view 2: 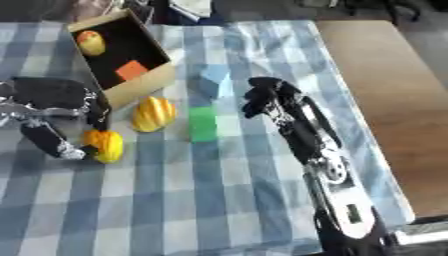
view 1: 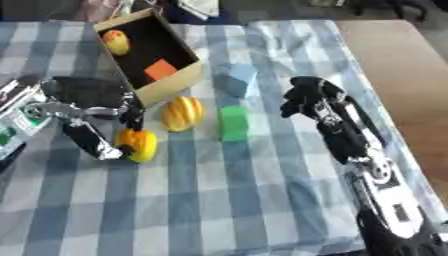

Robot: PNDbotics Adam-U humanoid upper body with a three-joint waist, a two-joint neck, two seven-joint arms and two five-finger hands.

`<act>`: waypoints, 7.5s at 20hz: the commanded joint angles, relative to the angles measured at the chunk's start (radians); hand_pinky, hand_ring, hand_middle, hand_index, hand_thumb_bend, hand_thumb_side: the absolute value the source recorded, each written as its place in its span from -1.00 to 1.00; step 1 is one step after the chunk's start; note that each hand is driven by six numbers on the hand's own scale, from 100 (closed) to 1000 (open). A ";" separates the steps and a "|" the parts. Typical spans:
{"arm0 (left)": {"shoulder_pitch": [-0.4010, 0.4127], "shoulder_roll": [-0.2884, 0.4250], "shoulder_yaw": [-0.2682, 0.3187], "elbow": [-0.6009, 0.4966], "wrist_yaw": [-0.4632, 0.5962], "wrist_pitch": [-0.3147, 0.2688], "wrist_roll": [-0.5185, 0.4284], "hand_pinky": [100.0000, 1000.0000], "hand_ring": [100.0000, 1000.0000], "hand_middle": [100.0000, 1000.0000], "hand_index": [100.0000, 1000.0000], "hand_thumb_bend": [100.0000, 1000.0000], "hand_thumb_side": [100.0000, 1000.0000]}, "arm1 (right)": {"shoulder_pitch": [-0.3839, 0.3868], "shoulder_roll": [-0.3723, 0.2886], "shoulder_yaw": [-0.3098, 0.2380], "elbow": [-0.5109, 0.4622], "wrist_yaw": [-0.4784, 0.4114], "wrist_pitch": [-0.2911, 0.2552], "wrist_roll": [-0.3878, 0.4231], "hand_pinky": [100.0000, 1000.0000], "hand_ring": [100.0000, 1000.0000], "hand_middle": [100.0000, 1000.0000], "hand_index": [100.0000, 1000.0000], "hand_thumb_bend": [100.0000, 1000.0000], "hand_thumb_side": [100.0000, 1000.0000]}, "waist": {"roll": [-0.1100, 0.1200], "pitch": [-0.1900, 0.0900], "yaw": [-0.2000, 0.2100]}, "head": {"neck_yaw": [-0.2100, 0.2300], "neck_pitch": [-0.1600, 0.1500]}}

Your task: Pick up objects on the table and place them in the box.

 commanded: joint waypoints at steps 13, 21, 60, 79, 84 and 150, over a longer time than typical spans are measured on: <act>-0.166 -0.009 0.255 0.232 -0.224 -0.239 0.087 0.28 -0.05 -0.12 0.17 -0.45 -0.47 | -0.004 -0.008 -0.003 -0.009 -0.003 -0.002 0.001 0.08 0.09 0.11 0.49 -1.00 0.18 | 0.005 -0.032 0.004 | -0.014 -0.001; -0.264 -0.156 0.355 0.475 -0.529 -0.141 0.382 0.29 -0.04 -0.10 0.20 -0.42 -0.60 | -0.010 0.015 0.012 -0.008 -0.009 0.002 0.015 0.08 0.10 0.11 0.49 -1.00 0.20 | -0.004 -0.024 -0.029 | 0.012 -0.008; 0.314 0.080 0.599 -0.282 0.719 0.282 0.411 0.42 0.06 0.20 0.52 -1.00 -0.12 | -0.274 -0.253 0.034 0.108 0.154 -0.142 0.142 0.19 0.25 0.29 0.59 -1.00 -0.48 | -0.002 -0.048 0.090 | -0.115 -0.008; 0.601 -0.216 0.708 -0.469 0.872 0.440 0.284 0.40 0.02 0.14 0.49 -1.00 0.08 | -0.681 -0.275 -0.003 0.745 0.715 -0.365 0.207 0.41 0.53 0.58 0.72 -1.00 -0.24 | 0.008 -0.047 0.172 | -0.212 -0.004; 0.620 -0.249 0.716 -0.471 0.851 0.448 0.269 0.40 0.02 0.14 0.49 -1.00 0.10 | -0.687 -0.273 -0.015 0.788 0.858 -0.394 0.205 0.50 0.63 0.69 0.79 -0.78 -0.23 | 0.006 -0.048 0.175 | -0.221 0.003; 0.629 -0.337 0.707 -0.473 0.816 0.485 0.235 0.43 0.01 0.14 0.50 -1.00 0.15 | -0.824 -0.117 -0.047 0.822 0.901 -0.357 -0.055 -0.09 -0.06 -0.06 0.40 -1.00 -1.00 | 0.022 -0.046 0.218 | -0.270 0.004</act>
